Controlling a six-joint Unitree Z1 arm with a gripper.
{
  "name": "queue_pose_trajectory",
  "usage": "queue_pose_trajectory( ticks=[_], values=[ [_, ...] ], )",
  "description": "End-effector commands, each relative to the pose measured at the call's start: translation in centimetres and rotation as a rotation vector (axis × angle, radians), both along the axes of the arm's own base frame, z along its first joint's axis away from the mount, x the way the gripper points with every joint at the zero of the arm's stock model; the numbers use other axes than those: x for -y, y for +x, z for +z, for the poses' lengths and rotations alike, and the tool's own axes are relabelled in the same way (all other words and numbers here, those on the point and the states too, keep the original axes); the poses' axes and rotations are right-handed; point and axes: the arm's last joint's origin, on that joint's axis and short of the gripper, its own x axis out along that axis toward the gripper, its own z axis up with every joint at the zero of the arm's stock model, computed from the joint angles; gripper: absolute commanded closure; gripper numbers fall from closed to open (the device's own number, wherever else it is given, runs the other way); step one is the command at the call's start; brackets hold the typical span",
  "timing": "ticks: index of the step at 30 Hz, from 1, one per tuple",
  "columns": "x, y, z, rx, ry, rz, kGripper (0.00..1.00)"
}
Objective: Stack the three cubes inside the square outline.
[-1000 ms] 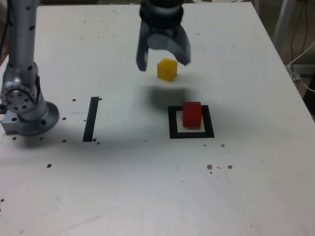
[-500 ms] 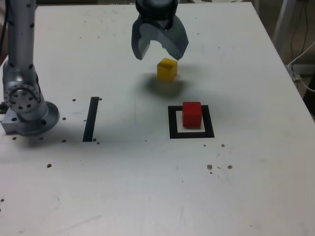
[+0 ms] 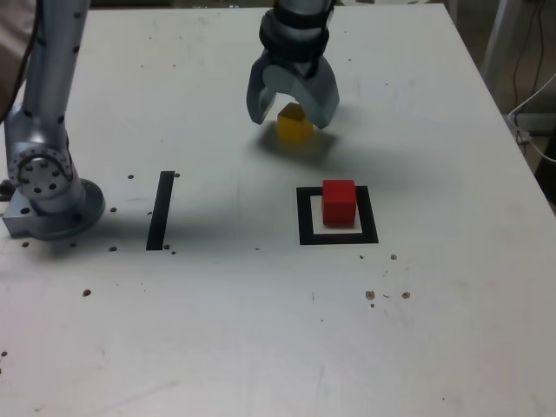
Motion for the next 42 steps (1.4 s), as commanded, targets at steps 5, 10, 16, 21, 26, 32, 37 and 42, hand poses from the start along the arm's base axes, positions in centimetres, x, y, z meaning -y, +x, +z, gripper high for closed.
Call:
queue_pose_trajectory(
  ticks=[5, 10, 16, 21, 26, 32, 37, 42],
  values=[
    [-0.2, 0.6, -0.9, -0.005, -0.007, 0.005, 0.28],
    [-0.3, 0.7, -1.4, -0.005, -0.004, 0.015, 0.54],
    [-0.3, 0.7, -1.7, 0.003, 0.000, 0.016, 0.71],
    [-0.3, 0.7, -1.7, 0.005, -0.004, 0.017, 0.71],
    [-0.2, 0.7, -1.5, 0.011, -0.010, 0.019, 0.71],
    [0.1, 0.6, -0.8, 0.027, -0.004, 0.030, 0.71],
    [1.0, 0.7, 0.4, 0.050, 0.008, 0.060, 0.71],
    [3.2, 1.1, 2.3, 0.060, 0.016, 0.106, 0.71]
  ],
)
